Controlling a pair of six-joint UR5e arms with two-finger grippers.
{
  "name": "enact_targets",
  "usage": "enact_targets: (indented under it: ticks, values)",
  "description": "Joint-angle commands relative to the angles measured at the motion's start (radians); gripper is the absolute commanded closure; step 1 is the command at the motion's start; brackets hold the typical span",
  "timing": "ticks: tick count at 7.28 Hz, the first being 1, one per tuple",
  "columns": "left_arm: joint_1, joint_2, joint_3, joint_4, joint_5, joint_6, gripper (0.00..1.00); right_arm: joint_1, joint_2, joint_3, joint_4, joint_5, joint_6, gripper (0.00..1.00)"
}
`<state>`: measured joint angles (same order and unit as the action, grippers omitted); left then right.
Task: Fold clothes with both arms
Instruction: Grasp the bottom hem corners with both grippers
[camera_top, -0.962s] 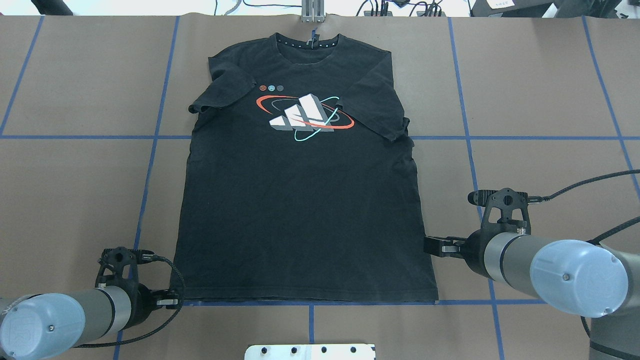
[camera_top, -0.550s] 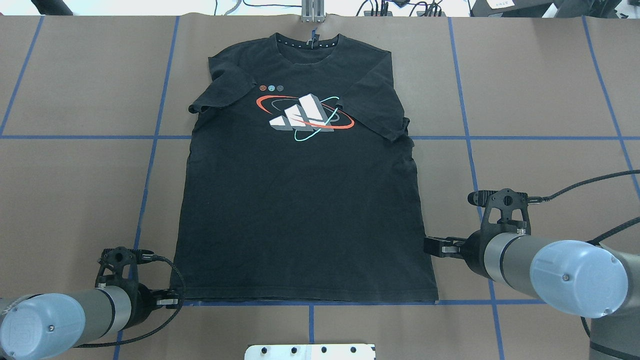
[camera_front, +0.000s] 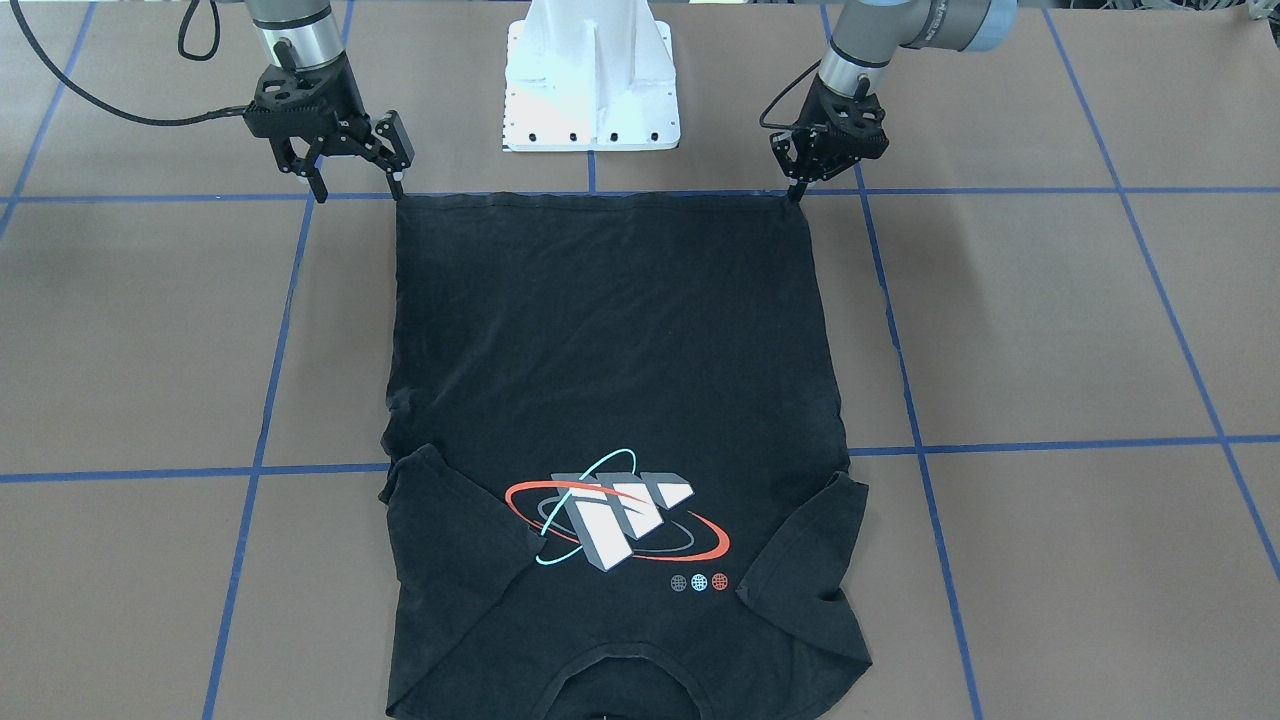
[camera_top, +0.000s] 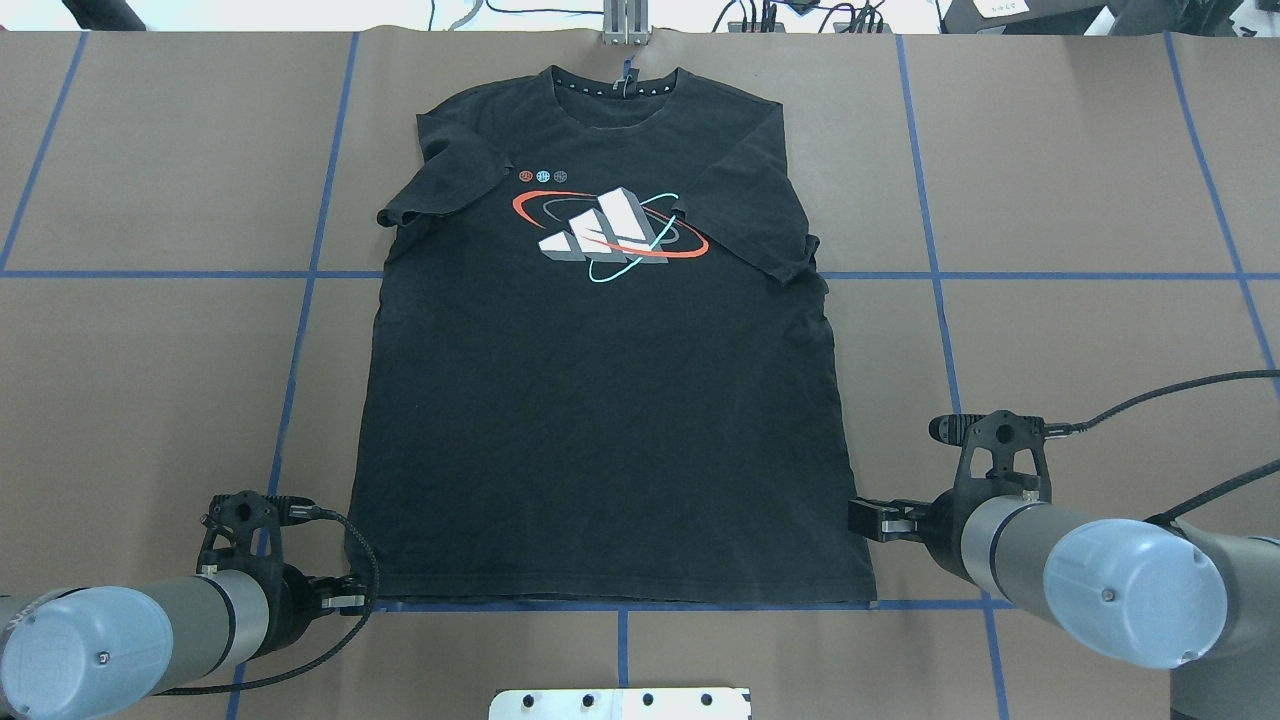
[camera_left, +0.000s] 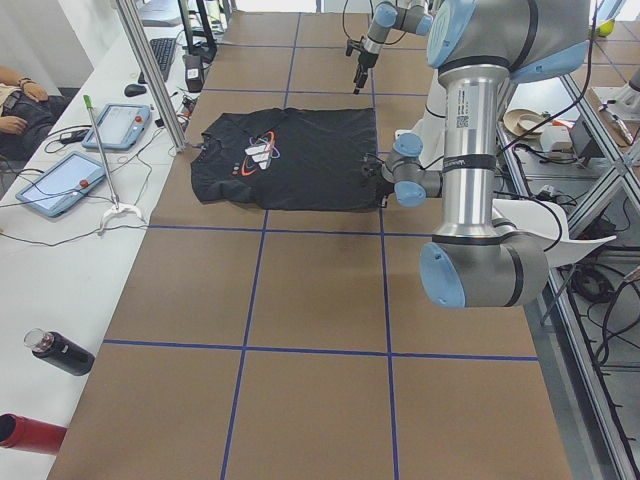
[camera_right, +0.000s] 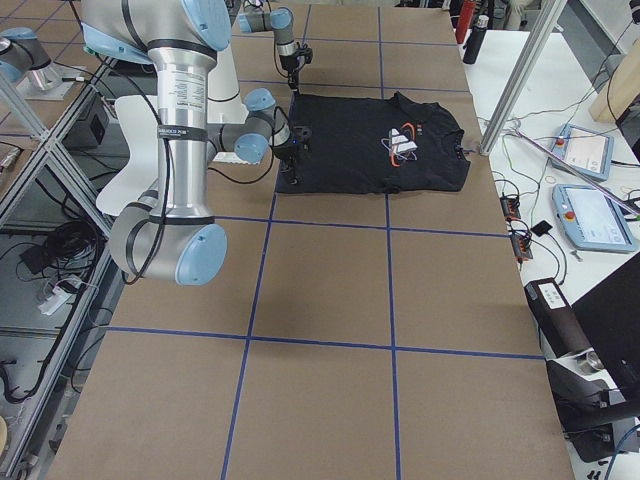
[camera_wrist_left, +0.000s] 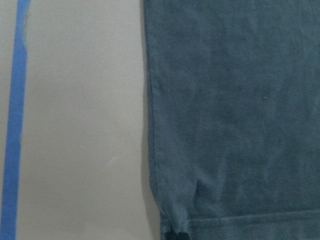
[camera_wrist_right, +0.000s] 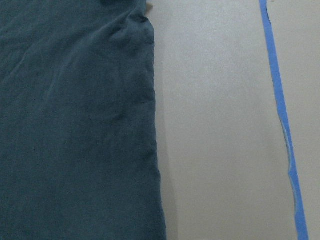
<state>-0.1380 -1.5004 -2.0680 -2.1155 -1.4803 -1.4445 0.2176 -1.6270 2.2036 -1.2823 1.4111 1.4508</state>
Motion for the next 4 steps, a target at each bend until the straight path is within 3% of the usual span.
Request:
enact_targets:
  ticks: [1,3,4]
  values:
    - [0.0,-0.001,-0.003,-0.003,0.005,0.001,1.0,-0.09,-0.005,-0.073,0.049,-0.099,0.083,0.05]
    - [0.0,0.002,-0.009,-0.003,0.033,0.001,1.0,-0.162,-0.004,-0.091,0.049,-0.141,0.141,0.29]
    - [0.0,0.003,-0.009,-0.003,0.04,0.001,1.0,-0.184,-0.004,-0.091,0.049,-0.162,0.164,0.34]
